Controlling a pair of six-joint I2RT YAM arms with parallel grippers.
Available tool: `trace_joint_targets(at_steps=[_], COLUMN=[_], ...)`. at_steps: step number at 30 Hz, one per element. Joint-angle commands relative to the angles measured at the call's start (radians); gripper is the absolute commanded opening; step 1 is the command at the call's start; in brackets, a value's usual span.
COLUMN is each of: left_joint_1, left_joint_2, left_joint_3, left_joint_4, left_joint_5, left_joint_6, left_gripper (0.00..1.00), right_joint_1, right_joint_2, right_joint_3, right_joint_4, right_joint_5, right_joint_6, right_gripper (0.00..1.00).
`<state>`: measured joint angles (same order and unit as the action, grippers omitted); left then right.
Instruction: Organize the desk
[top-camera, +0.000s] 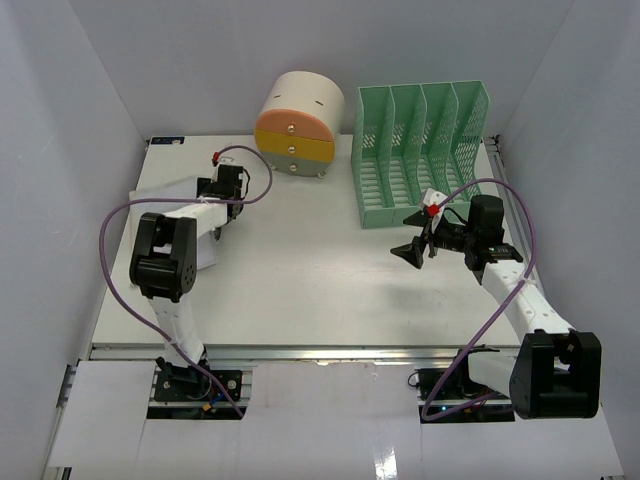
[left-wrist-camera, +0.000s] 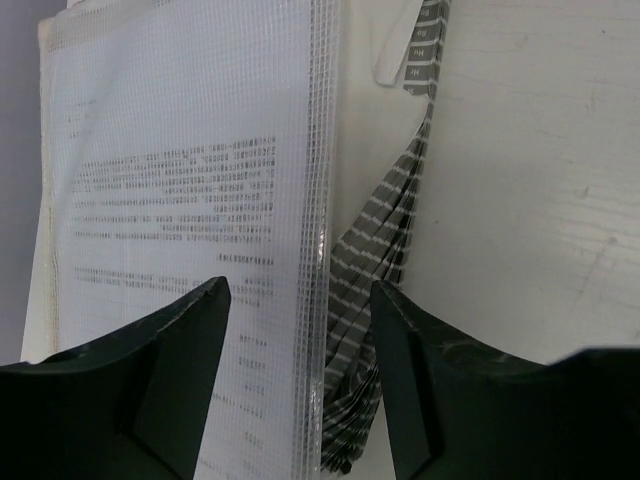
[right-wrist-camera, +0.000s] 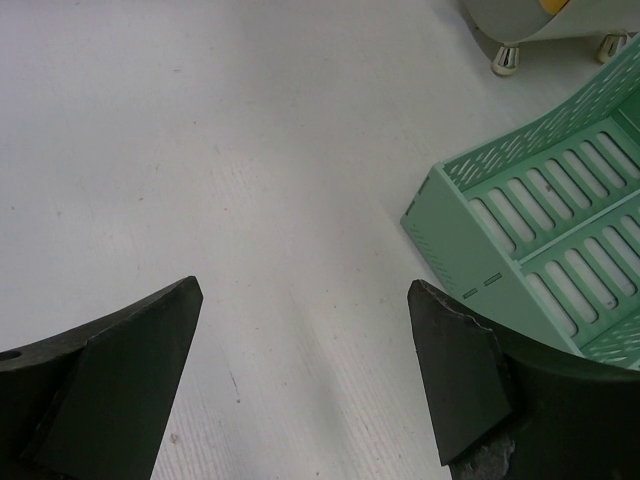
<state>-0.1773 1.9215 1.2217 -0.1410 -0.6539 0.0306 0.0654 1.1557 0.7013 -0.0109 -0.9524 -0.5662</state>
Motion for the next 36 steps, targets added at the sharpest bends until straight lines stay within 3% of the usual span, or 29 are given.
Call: trace_joint_targets(at_steps=[1,10,21,36], left_joint_1=[0.018,0.032,0.033,0.049], left_joint_2=[0.035,0.091,0.027,-0.005], left_joint_3=[0.058,0.071,0.052,0.04], left_joint_4=[0.005,-0.017,-0.019,-0.05], left_joint_5=[-0.067,-0.041,-0.026,0.014], left_joint_6=[0.043,0.034,0.016,-0.006], left_gripper=[0.67,0.62,0.53,0.55], right_joint_1=[-0.007,-0.011,-0.018,-0.019], right_joint_2=[0.004,0.006,0.006,0.009], right_joint_3=[0.022,0.026,0.027,0.032], right_joint_4=[-0.004,-0.009,-0.014,-0.022], right_joint_5=[-0.026,-0.025,-0.028,-0.032], right_joint_6=[-0.018,-0.021,-0.021,-0.024], right_gripper=[0.9,0.9,0.9,0.9])
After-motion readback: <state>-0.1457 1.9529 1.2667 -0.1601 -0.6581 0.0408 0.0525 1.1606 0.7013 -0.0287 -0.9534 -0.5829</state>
